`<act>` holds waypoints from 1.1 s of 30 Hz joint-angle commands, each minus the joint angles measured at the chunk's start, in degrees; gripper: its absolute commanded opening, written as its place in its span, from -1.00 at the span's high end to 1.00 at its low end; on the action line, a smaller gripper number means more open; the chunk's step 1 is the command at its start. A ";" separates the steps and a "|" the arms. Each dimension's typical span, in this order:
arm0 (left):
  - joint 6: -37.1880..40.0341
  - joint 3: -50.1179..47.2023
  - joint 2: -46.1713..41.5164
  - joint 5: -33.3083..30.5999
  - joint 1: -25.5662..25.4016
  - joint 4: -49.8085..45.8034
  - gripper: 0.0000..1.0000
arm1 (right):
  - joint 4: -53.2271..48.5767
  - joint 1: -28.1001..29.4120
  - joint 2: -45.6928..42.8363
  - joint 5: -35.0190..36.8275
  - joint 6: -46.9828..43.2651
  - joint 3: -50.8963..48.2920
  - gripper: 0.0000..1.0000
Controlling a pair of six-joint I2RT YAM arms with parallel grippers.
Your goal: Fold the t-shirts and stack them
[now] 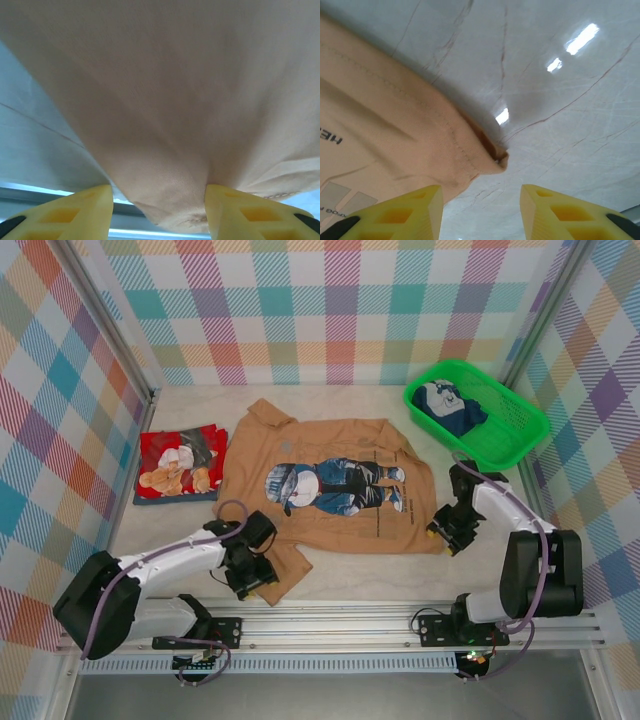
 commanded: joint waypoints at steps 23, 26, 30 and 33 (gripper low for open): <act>-6.75 3.84 4.52 -6.90 -4.10 11.51 1.00 | 12.05 -3.21 3.80 -4.87 -0.88 -7.49 0.95; -6.75 5.33 0.44 -8.19 -4.02 6.11 1.00 | 11.47 -3.18 1.41 -4.22 -1.07 -7.05 1.00; -6.46 8.34 -6.91 -9.78 -4.05 -0.54 1.00 | 7.03 -3.15 -2.33 -2.63 -2.13 -4.74 1.00; -5.45 10.56 -9.49 -9.39 -4.09 -3.03 1.00 | 3.76 -2.82 -3.59 -1.88 -2.61 -2.83 1.00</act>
